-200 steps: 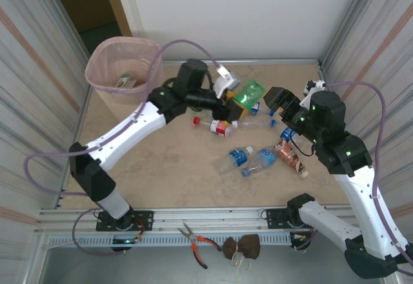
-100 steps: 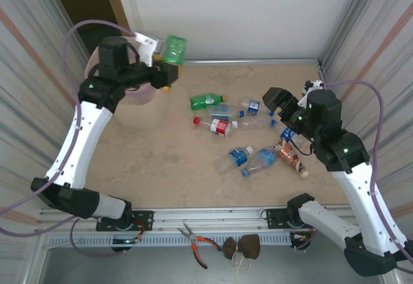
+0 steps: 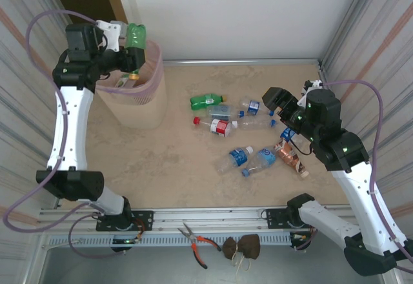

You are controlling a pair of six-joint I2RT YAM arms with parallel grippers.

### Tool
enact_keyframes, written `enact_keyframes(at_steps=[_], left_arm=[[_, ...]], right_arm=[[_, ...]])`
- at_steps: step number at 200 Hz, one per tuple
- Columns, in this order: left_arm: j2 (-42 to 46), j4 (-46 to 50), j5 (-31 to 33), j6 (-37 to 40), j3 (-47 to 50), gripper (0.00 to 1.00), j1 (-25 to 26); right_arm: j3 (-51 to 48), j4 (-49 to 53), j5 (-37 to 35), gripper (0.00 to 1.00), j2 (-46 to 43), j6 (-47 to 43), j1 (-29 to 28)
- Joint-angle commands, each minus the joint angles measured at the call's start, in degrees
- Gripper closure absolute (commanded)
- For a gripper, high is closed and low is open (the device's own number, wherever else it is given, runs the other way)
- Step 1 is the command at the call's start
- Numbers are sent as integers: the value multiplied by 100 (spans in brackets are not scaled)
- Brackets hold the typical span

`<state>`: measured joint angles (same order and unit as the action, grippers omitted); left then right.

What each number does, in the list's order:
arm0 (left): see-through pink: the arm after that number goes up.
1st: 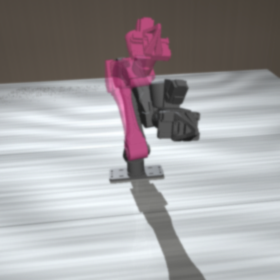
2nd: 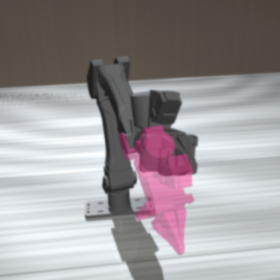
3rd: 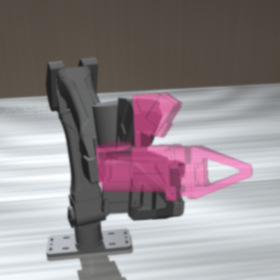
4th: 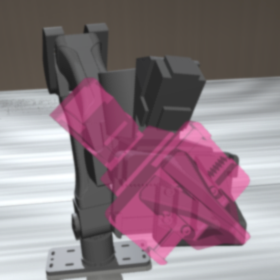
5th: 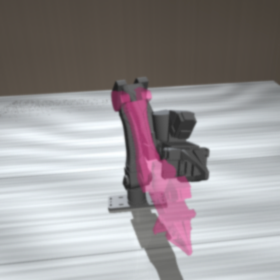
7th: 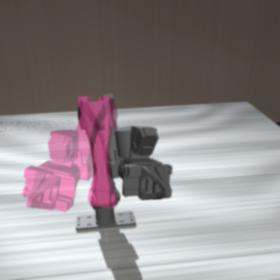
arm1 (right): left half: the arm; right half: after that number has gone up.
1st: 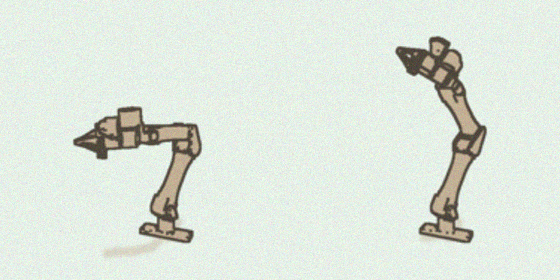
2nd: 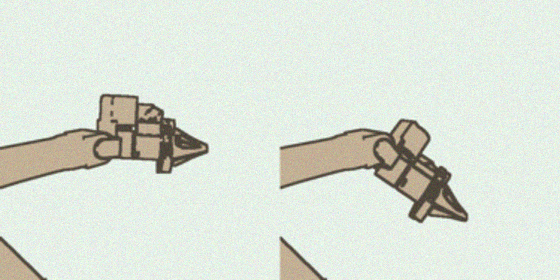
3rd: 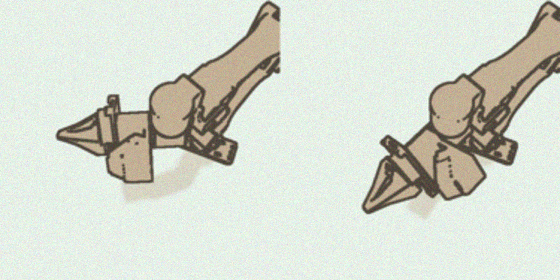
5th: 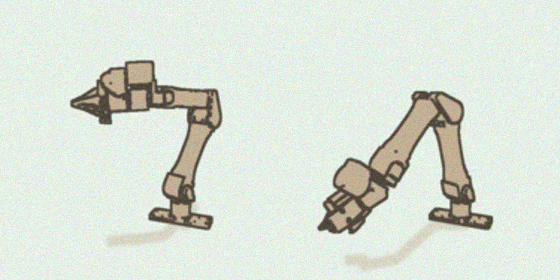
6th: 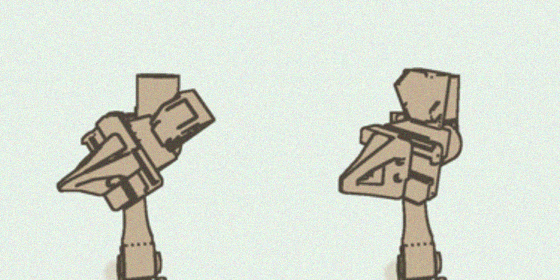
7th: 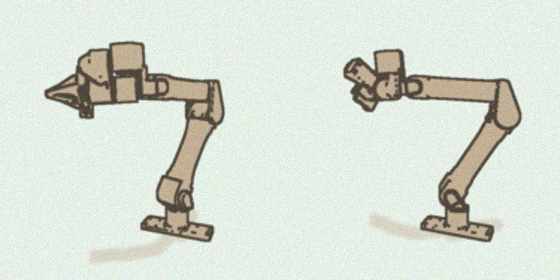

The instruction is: Put the plastic bottles in the bin

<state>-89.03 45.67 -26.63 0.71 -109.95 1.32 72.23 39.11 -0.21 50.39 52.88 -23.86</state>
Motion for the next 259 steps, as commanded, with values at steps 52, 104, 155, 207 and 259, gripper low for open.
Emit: enact_keyframes(at_steps=[52,104,155,207,259], left_arm=[[-909,616,177,474,-435,47,-139],[-1366,697,-259,446,-271,47,-161],[-1573,651,-466,401,294,47,-159],[-1872,771,-229,469,580,43,-164],[-2139,1005,250,482,536,33,-169]], right_arm=[[151,70,-148,17,17,-212,48],[148,70,-164,17,40,-243,62],[108,66,-151,17,41,-226,74],[103,88,-139,17,59,-230,73],[72,121,-146,17,56,-235,81]])
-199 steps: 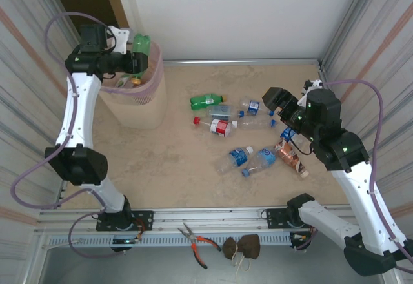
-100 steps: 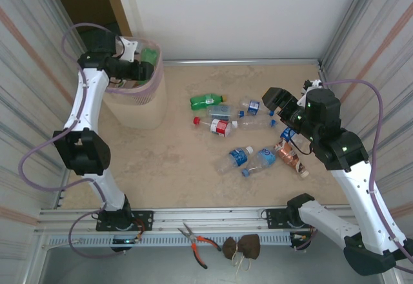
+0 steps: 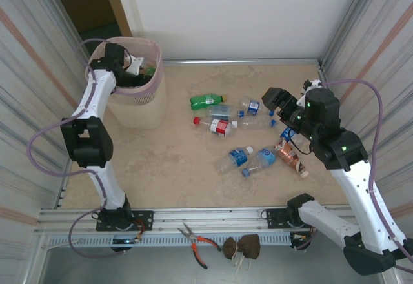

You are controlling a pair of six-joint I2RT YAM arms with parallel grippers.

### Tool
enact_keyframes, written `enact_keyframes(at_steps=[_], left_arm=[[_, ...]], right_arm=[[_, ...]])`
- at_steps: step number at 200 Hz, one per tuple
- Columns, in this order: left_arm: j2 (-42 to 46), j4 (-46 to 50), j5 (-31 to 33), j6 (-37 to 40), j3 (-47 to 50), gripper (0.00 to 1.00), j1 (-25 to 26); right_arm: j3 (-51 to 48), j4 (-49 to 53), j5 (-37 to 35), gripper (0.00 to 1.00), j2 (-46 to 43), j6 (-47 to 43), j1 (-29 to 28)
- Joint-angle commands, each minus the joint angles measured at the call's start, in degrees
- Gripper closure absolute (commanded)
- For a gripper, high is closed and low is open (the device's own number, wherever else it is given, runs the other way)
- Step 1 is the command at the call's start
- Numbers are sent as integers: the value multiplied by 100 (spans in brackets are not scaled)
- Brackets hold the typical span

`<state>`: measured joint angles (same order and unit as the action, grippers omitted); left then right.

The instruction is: Put the plastic bottles in the bin

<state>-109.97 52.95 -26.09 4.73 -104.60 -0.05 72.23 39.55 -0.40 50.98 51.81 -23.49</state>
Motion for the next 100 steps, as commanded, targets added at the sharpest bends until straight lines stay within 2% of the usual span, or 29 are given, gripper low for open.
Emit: enact_keyframes(at_steps=[1,52,100], left_arm=[[-39,273,193,80,1,33,-35],[301,95,110,-67,-87,21,-47],[723,49,81,-157,-236,16,-75]], right_arm=[[72,78,-127,17,-2,-127,45],[37,123,-186,17,-38,-127,61],[20,167,-223,17,-36,-127,63]])
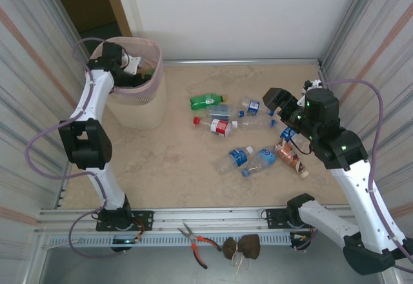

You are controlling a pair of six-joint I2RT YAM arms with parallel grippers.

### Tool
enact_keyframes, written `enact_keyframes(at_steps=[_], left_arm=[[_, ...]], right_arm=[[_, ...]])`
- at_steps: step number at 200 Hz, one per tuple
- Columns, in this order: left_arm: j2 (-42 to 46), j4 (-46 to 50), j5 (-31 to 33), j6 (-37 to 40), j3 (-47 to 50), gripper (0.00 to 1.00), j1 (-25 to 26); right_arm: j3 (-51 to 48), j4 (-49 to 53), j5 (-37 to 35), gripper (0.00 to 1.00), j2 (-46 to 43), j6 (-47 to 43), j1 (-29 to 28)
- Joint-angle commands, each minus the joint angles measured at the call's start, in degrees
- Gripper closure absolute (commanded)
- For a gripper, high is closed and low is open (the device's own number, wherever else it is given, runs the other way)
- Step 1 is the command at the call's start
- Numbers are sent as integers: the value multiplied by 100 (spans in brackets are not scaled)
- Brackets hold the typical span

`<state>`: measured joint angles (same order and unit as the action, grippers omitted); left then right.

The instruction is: Put the plastic bottles in the bin

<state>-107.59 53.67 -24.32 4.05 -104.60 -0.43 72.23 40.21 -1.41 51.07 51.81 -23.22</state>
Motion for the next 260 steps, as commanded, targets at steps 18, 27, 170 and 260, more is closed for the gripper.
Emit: enact_keyframes(at_steps=[18,27,170,260], left_arm=[[634,1,-117,-98,-286,15,-49],[706,12,-121,-106,-307,15,-57],[2302,-256,-606,-358,100,28,-54],[3544,-1103,-1413,-1134,1243,27,-38]], right_arm=[[6,118,-123,17,-25,-135,45],[16,140,-132,17,-3,-138,43],[-548,682,159,21,429,260,61],[-1708,1419,-76,19,1083,1940,288]])
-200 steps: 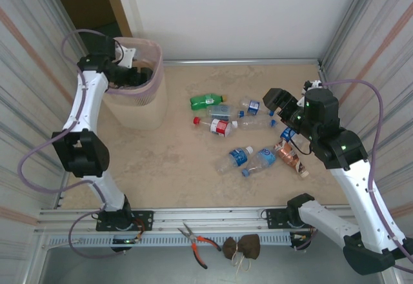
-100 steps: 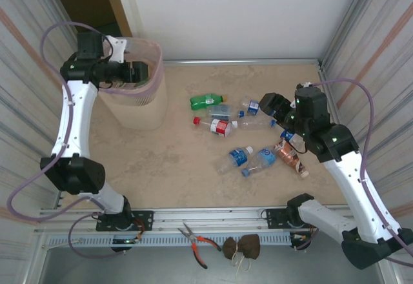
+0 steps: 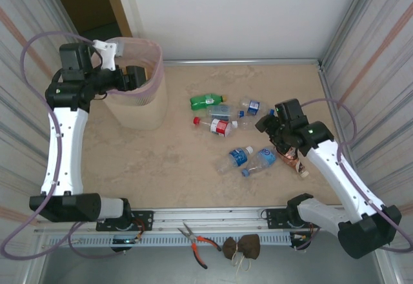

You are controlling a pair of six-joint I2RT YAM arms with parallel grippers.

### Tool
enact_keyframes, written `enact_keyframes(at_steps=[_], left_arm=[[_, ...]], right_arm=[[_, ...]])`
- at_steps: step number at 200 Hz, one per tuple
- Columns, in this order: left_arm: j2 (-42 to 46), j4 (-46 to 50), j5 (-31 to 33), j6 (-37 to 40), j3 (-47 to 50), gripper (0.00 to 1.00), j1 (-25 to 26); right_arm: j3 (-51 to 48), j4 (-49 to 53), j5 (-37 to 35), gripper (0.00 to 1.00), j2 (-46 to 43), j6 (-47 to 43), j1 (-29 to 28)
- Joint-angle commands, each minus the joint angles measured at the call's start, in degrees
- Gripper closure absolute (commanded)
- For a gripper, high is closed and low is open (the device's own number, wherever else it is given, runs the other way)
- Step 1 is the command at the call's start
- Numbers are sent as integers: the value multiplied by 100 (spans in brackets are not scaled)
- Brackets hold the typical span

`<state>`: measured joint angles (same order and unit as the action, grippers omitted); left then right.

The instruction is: Put the plastic bottles in the bin

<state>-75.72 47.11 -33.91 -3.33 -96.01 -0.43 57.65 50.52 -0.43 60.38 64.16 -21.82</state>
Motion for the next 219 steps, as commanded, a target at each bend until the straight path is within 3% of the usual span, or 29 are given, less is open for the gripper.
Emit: enact_keyframes(at_steps=[1,60,111,219], left_arm=[[365,-470,-460,-409,396,27,-33],[750,-1024,-722,-719,1033,25,196],[808,-1216,-586,-873,1259,25,529],[801,-1310,-624,-959,1242,26,649]], right_arm=[[-274,388,-171,19,159,726,155],[-1160,-56,339,16,746,1308,730],[-1007,-339,658,5,1449,1156,804],[-879,-754,702,14,2410,1178,781]])
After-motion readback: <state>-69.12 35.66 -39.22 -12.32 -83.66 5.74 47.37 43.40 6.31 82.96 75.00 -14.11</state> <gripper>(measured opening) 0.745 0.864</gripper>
